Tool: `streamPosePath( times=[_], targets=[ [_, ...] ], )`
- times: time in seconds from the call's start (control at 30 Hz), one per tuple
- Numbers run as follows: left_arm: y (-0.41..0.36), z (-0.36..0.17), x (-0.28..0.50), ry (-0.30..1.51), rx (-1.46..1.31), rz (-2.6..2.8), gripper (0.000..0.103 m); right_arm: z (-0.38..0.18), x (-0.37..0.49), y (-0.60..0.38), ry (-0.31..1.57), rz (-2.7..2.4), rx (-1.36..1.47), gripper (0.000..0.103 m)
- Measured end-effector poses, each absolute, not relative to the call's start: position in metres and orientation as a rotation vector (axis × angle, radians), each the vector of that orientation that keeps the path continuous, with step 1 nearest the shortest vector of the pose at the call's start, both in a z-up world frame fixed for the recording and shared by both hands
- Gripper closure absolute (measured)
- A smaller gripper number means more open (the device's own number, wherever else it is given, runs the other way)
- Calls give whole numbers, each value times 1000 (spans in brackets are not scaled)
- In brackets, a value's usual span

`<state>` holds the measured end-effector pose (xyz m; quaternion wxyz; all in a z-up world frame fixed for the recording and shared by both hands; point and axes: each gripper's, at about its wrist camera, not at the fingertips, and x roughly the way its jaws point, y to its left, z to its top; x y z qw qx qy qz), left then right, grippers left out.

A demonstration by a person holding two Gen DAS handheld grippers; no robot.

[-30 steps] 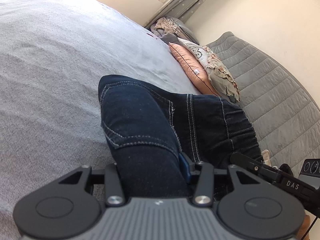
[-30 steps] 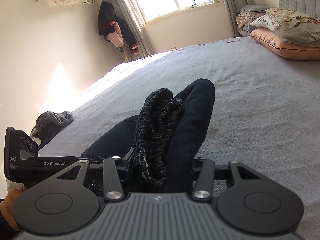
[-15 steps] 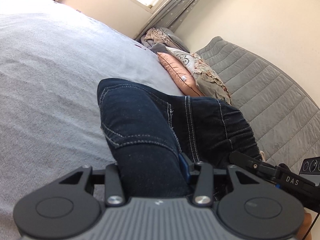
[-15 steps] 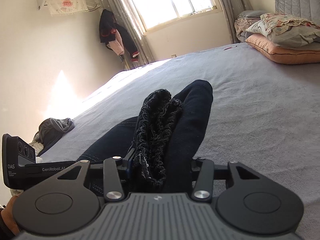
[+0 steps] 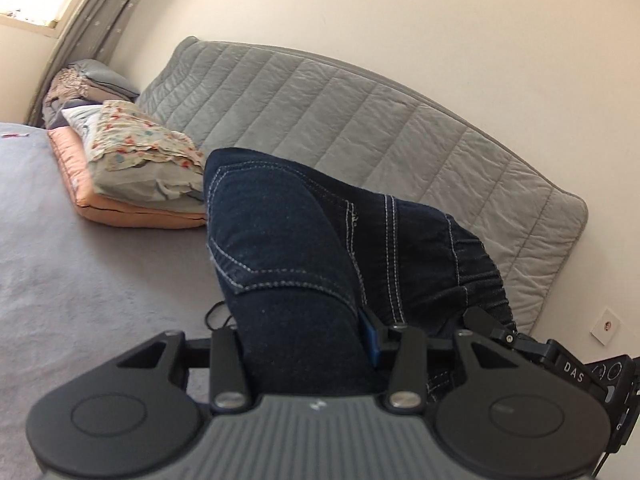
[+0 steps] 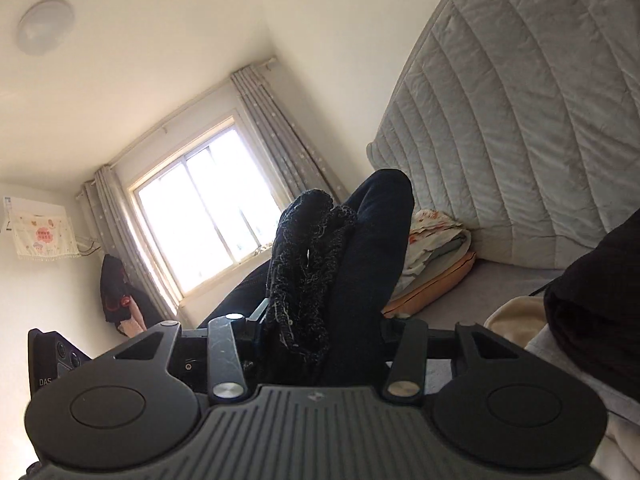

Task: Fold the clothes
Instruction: 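Carry the gripped jeans bundle with both grippers toward the folded clothes stack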

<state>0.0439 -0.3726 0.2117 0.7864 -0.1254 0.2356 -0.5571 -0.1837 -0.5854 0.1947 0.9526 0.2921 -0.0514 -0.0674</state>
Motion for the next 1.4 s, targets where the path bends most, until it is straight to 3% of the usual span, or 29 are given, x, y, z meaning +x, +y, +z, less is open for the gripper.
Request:
streamPosePath(
  times=[0.37,0.7,0.87,1.03,1.1,1.27,1.4],
  targets=[
    [-591,227,0,643,-134,-1473,60,150,-282,-678,-515,-611,926,56],
    [-700,219,-38,704,125,-1417,56,83,-320,-712,-733,-808,1260,56],
    [-700,227,-41,642,92,-1327,41,70,-318,-704,-828,-826,1347,56],
    [-683,244,-52,514,111,-1237,27,79,-323,-704,-772,-828,1323,55],
    [-671,243,-67,435,178,-1214,16,80,-325,-705,-743,-834,1314,53],
    [-640,232,-87,393,132,-1207,16,87,-335,-708,-658,-892,1307,43],
    [-615,222,-97,374,34,-1225,17,94,-341,-706,-617,-938,1278,41]
  ],
)
